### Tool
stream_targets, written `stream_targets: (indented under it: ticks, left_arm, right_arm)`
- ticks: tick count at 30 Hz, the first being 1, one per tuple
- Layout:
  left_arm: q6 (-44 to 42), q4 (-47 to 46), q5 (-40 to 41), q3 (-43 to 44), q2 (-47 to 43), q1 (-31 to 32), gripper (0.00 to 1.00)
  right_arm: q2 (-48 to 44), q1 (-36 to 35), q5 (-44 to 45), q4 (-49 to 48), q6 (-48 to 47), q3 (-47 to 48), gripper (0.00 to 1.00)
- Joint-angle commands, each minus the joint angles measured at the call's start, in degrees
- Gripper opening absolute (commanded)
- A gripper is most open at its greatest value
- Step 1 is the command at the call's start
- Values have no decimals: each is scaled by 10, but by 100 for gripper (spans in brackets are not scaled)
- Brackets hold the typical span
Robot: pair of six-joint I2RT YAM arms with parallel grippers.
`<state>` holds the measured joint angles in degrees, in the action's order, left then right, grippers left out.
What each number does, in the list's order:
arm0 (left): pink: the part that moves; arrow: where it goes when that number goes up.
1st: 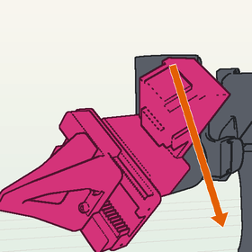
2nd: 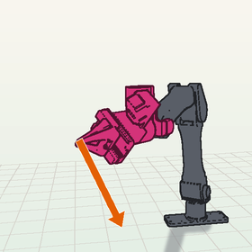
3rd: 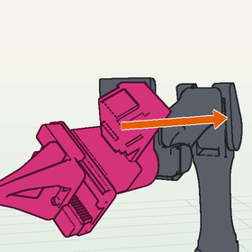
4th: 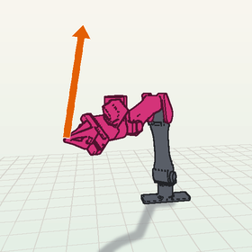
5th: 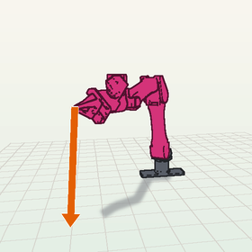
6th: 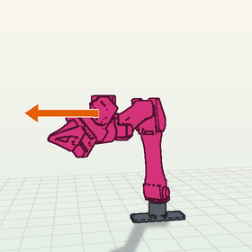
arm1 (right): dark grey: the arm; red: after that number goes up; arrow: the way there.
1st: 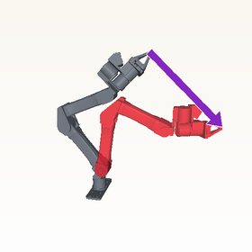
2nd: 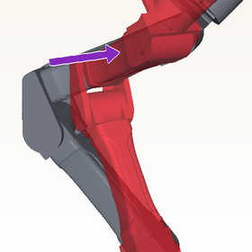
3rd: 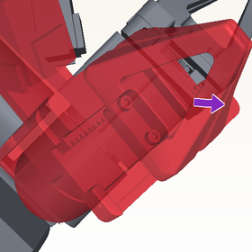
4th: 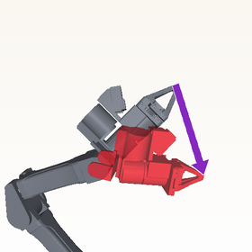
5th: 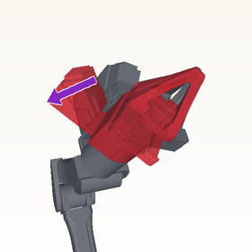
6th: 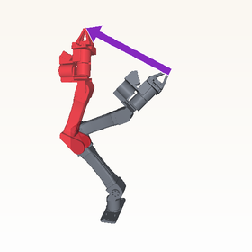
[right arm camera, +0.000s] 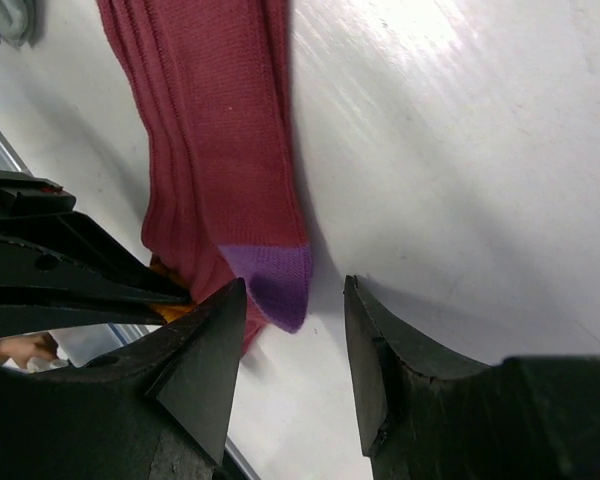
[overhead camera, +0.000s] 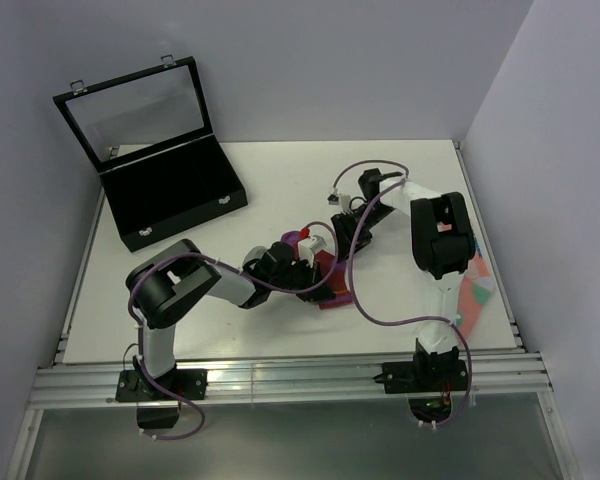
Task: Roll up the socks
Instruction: Roll the sock at the center of the board.
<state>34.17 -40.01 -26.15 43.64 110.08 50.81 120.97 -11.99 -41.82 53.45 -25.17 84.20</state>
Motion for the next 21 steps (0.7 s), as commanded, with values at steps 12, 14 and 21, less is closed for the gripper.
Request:
stream_targets:
  ticks: [12, 14, 21]
  left_arm:
    - [-15, 133, 8, -2, 32, 12, 0]
    - [-13, 134, 8, -4, 30, 11, 0]
    - [-18, 149, -5, -6, 29, 6, 0]
  right_arm:
    - [13, -22, 23, -17, 6, -15, 50]
    - [10, -23, 24, -21, 7, -20, 40]
    - [-6, -21, 31, -38, 13, -47, 18]
